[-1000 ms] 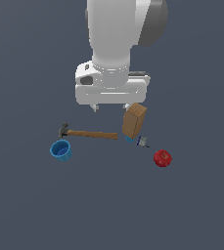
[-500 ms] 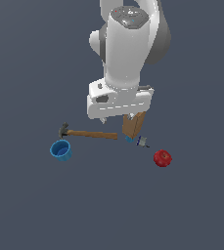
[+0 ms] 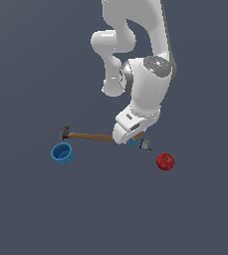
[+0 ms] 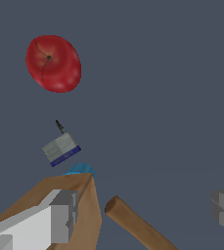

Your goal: Pick up a designated object from a clutter of objects.

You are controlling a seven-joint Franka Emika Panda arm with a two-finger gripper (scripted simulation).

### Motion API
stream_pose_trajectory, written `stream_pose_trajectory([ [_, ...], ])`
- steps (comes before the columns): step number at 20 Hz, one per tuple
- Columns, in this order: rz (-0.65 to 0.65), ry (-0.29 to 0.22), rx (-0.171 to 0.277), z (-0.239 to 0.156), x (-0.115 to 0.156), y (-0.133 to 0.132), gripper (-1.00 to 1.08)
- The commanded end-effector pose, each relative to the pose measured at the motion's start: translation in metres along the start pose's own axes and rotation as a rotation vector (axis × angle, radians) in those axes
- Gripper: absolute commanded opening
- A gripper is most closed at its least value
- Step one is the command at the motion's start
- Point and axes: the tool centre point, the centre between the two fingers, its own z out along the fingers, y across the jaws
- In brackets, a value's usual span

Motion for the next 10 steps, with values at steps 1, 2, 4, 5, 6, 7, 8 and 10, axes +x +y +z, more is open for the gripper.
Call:
stream_pose_trajectory([
  [1,-0.123,-0.009,0.011,0.033,0.003,-0.024,1.00],
  [2,-0.168,-0.005,0.013,0.041,0.005,-0.033,1.00],
  [4,-0.249,0.002,0.019,0.057,0.008,-0.049,1.00],
  [5,-0.286,0.006,0.022,0.064,0.010,-0.057,1.00],
  [6,-0.320,0.010,0.025,0.070,0.011,-0.064,1.00],
  [7,-0.351,0.015,0.029,0.076,0.012,-0.071,1.00],
  [8,-0.380,0.019,0.032,0.081,0.013,-0.077,1.00],
  [10,-0.431,0.027,0.039,0.090,0.014,-0.089,1.00],
])
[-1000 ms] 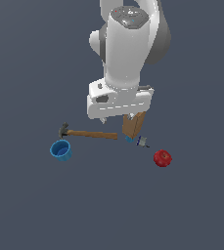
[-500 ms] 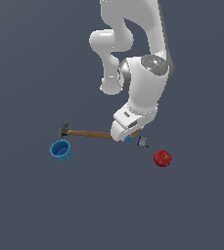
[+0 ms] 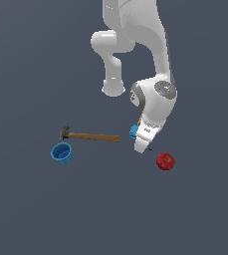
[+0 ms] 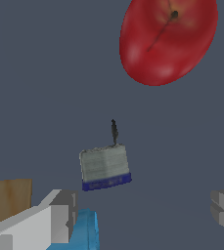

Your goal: Pick up a designated object from a clutter of objects.

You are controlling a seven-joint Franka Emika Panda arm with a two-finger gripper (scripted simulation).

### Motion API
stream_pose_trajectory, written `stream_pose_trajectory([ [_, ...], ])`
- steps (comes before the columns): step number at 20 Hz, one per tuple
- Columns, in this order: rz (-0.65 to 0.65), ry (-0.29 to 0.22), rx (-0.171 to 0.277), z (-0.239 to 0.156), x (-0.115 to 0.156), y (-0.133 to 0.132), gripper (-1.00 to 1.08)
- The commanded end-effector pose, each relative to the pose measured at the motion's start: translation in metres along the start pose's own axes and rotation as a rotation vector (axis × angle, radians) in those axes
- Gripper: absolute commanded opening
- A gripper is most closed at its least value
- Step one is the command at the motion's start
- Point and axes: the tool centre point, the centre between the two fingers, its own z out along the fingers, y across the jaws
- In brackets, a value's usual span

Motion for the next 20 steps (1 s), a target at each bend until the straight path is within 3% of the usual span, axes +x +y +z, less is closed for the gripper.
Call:
stream_pose_trajectory([
  [1,-0.064,0.011,0.006,0.011,0.006,-0.012,1.00],
  [7,-0.139,0.026,0.015,0.024,0.014,-0.028,1.00],
  [20,-0.142,0.026,0.016,0.052,0.014,-0.030,1.00],
])
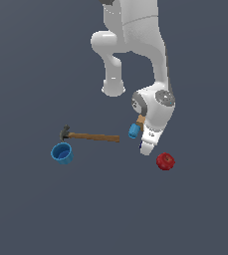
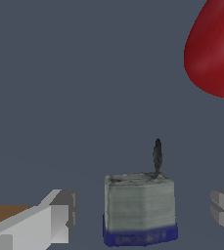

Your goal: Pick up a designated object from a clutter of objects.

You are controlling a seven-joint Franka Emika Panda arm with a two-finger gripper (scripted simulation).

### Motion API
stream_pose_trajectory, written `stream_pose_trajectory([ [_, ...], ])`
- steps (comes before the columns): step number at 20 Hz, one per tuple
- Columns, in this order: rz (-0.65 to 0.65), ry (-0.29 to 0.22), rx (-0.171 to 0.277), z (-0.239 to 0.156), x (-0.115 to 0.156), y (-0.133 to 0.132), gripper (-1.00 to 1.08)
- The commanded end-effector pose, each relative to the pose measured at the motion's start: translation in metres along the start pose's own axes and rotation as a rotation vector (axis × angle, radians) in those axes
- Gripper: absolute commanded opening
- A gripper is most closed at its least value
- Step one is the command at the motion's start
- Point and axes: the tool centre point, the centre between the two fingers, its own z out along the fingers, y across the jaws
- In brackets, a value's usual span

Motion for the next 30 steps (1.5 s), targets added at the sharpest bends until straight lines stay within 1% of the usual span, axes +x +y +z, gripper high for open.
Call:
stream_pose_trajectory([
  [1,-0.002,0.000,0.001,0.012,0.000,-0.001,1.00],
  [5,-0.004,0.000,0.000,0.025,0.000,-0.001,1.00],
  [9,-0.005,0.000,0.000,0.029,0.000,-0.001,1.00],
  [10,-0.005,0.000,0.000,0.029,0.000,-0.001,-1.00],
  [23,-0.004,0.001,-0.001,0.026,0.000,0.000,-1.00],
  [30,-0.005,0.000,-0.001,0.000,0.002,0.003,-1.00],
])
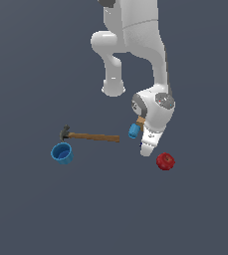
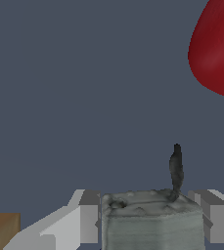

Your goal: Pick up a designated object from a clutter of objects.

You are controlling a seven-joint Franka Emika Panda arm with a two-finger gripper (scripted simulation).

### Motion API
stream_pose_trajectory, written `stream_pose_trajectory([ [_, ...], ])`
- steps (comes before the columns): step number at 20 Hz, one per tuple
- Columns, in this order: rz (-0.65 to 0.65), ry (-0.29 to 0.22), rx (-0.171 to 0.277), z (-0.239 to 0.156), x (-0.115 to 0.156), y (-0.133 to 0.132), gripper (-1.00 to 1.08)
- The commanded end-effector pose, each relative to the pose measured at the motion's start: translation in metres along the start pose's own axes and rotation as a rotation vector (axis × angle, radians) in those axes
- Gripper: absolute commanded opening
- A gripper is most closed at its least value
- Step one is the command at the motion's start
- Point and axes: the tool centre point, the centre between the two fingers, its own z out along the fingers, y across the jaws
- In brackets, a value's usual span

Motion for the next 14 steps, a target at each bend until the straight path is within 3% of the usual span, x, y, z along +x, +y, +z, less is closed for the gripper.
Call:
stream_pose_trajectory([
  [1,0.000,0.001,-0.001,-0.014,0.001,0.002,-1.00],
  [14,-0.004,0.002,0.002,-0.136,0.013,0.014,-1.00],
])
